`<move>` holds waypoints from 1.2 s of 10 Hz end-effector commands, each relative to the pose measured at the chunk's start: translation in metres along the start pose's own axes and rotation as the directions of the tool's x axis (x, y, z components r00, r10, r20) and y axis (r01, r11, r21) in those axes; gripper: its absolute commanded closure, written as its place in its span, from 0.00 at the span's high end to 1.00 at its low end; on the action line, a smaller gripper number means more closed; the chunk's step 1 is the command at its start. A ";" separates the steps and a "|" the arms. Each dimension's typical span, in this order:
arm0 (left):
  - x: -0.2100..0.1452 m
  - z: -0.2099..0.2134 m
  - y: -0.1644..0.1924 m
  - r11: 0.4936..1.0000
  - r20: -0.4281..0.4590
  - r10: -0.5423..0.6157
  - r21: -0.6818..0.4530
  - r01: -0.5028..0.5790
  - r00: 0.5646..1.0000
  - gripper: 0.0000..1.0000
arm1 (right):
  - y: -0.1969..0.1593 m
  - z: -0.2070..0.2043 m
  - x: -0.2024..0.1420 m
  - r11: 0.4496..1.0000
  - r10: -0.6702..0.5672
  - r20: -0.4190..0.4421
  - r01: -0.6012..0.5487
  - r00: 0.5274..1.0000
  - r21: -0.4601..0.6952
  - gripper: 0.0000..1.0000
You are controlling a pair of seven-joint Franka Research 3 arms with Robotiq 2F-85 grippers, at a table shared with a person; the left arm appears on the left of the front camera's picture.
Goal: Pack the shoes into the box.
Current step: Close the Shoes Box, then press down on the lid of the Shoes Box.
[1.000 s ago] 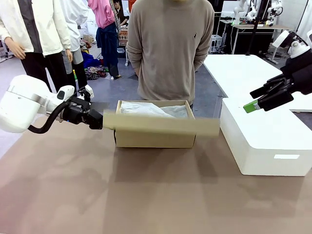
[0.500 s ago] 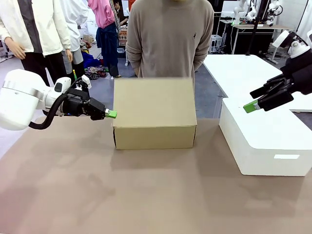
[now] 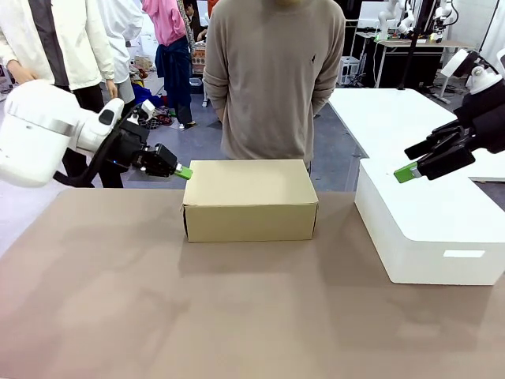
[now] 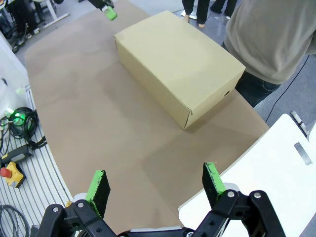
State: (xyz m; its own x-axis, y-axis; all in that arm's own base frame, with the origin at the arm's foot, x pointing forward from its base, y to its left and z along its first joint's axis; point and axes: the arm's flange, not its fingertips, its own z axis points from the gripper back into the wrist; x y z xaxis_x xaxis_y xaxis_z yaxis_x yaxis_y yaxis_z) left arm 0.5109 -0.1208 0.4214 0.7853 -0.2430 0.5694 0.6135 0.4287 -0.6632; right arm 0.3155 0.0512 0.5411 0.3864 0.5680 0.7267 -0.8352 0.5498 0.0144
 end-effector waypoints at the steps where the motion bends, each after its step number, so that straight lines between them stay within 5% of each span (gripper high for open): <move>1: 0.010 0.010 -0.007 0.998 -0.068 0.047 0.050 -0.044 0.997 0.00 | -0.001 -0.001 0.001 1.000 0.006 0.018 -0.006 1.000 0.014 1.00; 2: 0.018 0.016 -0.009 0.997 -0.135 0.031 0.075 -0.021 0.990 0.00 | -0.001 -0.001 0.001 1.000 0.006 0.018 -0.006 1.000 0.014 1.00; 3: 0.006 0.005 -0.006 0.999 -0.026 0.014 0.033 -0.013 1.000 0.00 | -0.001 -0.001 0.001 1.000 0.006 0.018 -0.006 1.000 0.014 1.00; 12: 0.006 0.005 -0.006 0.999 -0.026 0.014 0.033 -0.013 1.000 0.00 | -0.001 -0.001 0.001 1.000 0.006 0.018 -0.006 1.000 0.014 1.00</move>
State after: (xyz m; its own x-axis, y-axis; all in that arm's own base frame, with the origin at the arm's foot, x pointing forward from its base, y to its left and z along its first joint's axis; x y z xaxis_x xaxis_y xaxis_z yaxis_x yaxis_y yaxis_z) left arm 0.5140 -0.1196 0.4356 0.8082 -0.2661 0.5253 0.5841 0.4753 -0.6579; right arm 0.3155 0.0512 0.5411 0.3864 0.5680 0.7267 -0.8352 0.5498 0.0144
